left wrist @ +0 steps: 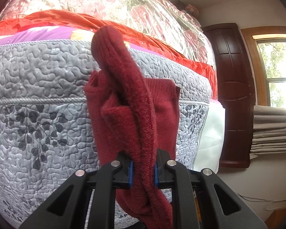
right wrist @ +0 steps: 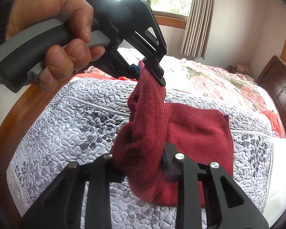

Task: Fold small clothes

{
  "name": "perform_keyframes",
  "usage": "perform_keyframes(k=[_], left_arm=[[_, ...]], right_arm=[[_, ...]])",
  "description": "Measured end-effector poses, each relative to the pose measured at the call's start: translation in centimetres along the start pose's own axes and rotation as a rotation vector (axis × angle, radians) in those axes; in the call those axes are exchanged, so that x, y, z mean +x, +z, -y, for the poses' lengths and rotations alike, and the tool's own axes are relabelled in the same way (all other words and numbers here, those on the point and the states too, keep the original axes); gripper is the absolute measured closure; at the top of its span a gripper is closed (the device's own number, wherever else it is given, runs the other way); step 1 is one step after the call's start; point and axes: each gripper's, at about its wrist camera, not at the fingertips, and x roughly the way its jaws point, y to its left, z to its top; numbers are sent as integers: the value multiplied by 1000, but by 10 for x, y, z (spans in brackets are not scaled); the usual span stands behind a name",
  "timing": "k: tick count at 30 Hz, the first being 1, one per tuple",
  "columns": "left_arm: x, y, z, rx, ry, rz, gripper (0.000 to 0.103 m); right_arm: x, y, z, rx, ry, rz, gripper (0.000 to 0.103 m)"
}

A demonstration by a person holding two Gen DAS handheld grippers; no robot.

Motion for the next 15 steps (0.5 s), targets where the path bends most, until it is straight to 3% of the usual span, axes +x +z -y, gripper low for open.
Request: perform_keyframes(k=[15], left_arm=[[67, 18, 68, 56, 91, -75, 88]], right_arm=[[-2, -22, 83, 199, 16, 2, 77]])
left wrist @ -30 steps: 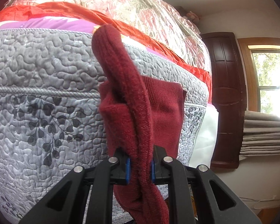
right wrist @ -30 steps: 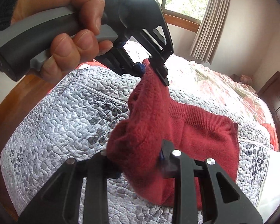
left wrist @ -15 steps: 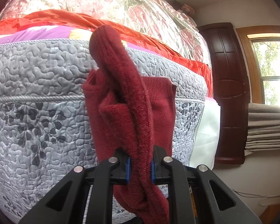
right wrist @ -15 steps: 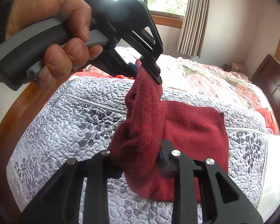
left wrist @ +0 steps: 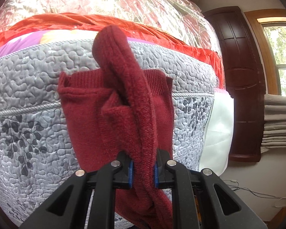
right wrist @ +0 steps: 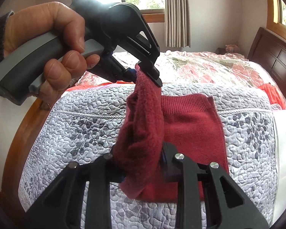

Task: Fold small clothes

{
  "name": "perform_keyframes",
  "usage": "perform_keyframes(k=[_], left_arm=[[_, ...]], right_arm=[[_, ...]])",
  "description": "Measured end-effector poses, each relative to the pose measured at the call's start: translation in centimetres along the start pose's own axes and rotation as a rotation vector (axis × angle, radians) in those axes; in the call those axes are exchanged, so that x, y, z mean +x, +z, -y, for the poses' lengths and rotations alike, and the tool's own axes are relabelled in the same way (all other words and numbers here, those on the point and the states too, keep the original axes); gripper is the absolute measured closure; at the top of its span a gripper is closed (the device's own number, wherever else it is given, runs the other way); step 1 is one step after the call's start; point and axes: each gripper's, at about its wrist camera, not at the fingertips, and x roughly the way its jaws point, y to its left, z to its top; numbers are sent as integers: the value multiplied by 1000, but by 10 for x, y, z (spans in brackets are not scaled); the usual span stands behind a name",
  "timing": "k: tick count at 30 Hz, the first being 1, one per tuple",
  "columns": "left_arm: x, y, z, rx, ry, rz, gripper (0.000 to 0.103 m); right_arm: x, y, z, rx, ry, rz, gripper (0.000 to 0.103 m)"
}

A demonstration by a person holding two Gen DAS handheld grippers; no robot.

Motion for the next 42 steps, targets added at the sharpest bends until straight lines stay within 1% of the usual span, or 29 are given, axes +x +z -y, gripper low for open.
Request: perform_keyframes(k=[9, 13, 17, 19, 23, 25, 26, 29, 30, 31, 32, 33, 35, 36, 37, 38, 40, 42], left_arm=[[60, 6, 40, 28, 60, -52, 88], [85, 3, 54, 40, 108, -71, 88], [110, 0, 63, 47, 171, -83, 88], [122, 0, 65, 36, 195, -80, 88], [142, 2, 67, 23, 250, -73, 88], [150, 2, 67, 10, 264, -64, 87], [154, 2, 68, 6, 262, -56, 85], [161, 0, 70, 7, 250, -20, 78], [165, -1, 71, 6, 238, -12, 68], [167, -2, 71, 3, 215, -7, 56], [168, -3, 72, 6, 189, 3, 53], [166, -4, 74, 17, 161, 18, 51], [158, -8, 79, 45, 96, 47, 51], [149, -13, 79, 55, 53, 68, 48], [139, -17, 78, 63, 14, 90, 43], [129, -23, 76, 76, -17, 112, 40], [110, -41, 68, 113, -47, 143, 39], [98, -62, 60, 161, -49, 153, 39]], right_arm=[[2, -21, 54, 110, -11, -21, 78], [6, -37, 76, 158, 4, -36, 79], [12, -53, 96, 204, 27, -47, 80], [16, -59, 106, 228, 44, -54, 81], [29, -70, 132, 304, 127, -75, 81], [35, -77, 144, 329, 146, -85, 81], [38, -81, 150, 344, 157, -89, 81], [47, -93, 166, 401, 205, -106, 82], [51, -98, 172, 432, 230, -113, 82], [56, -105, 180, 475, 260, -123, 82], [61, -112, 188, 525, 289, -135, 82], [67, -119, 196, 566, 311, -145, 82], [77, -133, 208, 629, 351, -167, 82], [82, -138, 213, 647, 369, -178, 82], [85, -141, 216, 663, 393, -184, 82], [88, -143, 219, 680, 422, -190, 82], [91, -143, 223, 702, 473, -197, 80], [94, -139, 226, 697, 494, -211, 83]])
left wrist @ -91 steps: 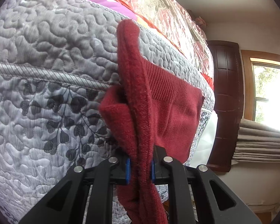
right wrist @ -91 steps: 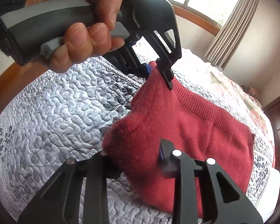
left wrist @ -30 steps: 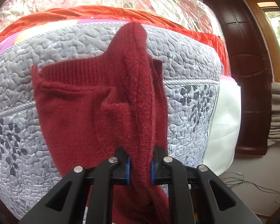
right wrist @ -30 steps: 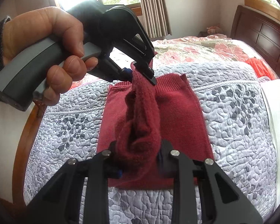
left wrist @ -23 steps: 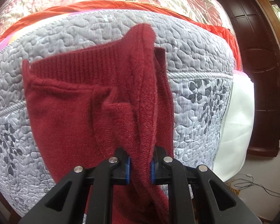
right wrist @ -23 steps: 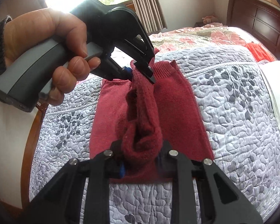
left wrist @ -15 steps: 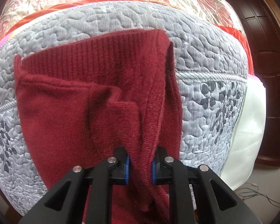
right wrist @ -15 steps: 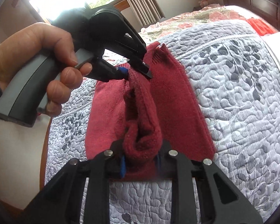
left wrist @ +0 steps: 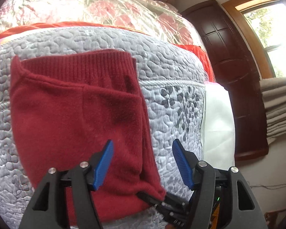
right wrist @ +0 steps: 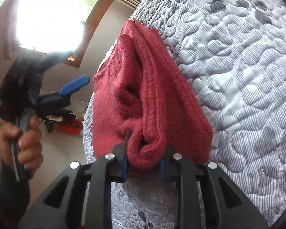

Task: Fold small clothes
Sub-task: 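Release the folded edge with the left tool and withdraw both tools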

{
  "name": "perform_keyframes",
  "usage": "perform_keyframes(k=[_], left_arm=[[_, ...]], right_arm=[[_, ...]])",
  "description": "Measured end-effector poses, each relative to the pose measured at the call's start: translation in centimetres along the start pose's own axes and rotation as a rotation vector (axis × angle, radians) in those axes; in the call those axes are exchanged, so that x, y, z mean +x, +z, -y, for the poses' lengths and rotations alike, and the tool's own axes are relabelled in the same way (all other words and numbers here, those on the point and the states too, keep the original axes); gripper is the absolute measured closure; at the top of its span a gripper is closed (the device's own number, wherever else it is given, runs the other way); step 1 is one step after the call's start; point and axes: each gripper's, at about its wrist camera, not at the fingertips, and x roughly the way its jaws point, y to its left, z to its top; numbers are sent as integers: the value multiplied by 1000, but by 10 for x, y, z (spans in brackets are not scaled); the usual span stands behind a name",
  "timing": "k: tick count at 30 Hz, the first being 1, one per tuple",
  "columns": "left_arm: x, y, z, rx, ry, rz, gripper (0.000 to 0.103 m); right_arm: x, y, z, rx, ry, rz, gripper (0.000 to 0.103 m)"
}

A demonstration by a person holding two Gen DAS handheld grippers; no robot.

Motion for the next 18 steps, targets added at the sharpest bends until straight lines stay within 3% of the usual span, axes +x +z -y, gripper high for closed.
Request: perform_keyframes(k=[4, 8, 13, 15, 17, 18], left_arm=[[-18, -47, -10, 98, 25, -2, 39], [-14, -85, -6, 220, 18, -23, 40], [1, -113, -15, 242, 31, -61, 40], [1, -119, -17, 237, 19, -57, 39], [4, -123, -19, 241, 16, -66, 39], [6, -124, -21, 243, 16, -69, 39]], right_arm=[[-11, 11, -10, -32, 1, -11, 87], [-14, 8, 4, -27, -38, -26, 87], [-9, 10, 26, -8, -49, -52, 87], [-15, 14, 22, -23, -25, -73, 82], [-30, 23, 17, -26, -7, -65, 61], [-36, 33, 14, -27, 19, -55, 56]])
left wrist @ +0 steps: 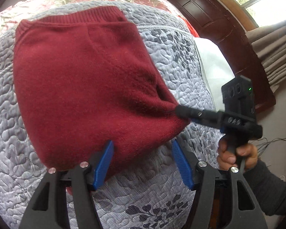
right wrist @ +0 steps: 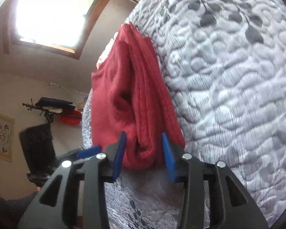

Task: Fold small clothes

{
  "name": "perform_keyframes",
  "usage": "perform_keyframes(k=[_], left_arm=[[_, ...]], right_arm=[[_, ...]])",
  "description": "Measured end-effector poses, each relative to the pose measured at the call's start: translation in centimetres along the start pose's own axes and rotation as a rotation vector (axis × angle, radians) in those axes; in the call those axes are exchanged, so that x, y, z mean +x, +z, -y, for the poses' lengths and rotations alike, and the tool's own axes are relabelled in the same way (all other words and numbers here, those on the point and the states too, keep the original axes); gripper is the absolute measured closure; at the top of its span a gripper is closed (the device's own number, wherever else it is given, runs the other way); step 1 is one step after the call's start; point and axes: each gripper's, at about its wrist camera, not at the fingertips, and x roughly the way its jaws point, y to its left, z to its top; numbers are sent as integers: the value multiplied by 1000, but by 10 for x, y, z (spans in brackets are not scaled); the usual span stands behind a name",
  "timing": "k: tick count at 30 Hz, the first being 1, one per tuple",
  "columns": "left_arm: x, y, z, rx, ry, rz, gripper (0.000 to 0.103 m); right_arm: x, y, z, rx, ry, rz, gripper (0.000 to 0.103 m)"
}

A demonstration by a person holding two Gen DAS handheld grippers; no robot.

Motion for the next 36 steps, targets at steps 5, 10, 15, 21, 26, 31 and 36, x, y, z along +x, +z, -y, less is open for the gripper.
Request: perform_keyframes(k=[5, 10, 15, 21, 26, 31, 36], left_arm=[[5, -4, -3, -5, -19, 1, 39], [9, -2, -1, -7, -29, 4, 38], [10, -3, 4, -1, -52, 5, 38], [4, -4, 5, 6, -76, 13, 38], [1, -3, -3, 4, -76, 7, 38], [2, -3, -2, -3, -74, 11, 38], [5, -1, 5, 11, -79, 8, 38]], right_arm=[[19, 79, -15, -58, 32, -47, 53], [60, 129, -33, -136, 20, -117, 53], [83, 129, -49, -245, -79, -168, 53], [73, 119, -61, -370, -187, -97, 54], [89, 117, -55, -356, -159, -153, 59], [94, 114, -55, -356, -135, -156, 89], [56, 116, -69, -373, -121, -52, 93]])
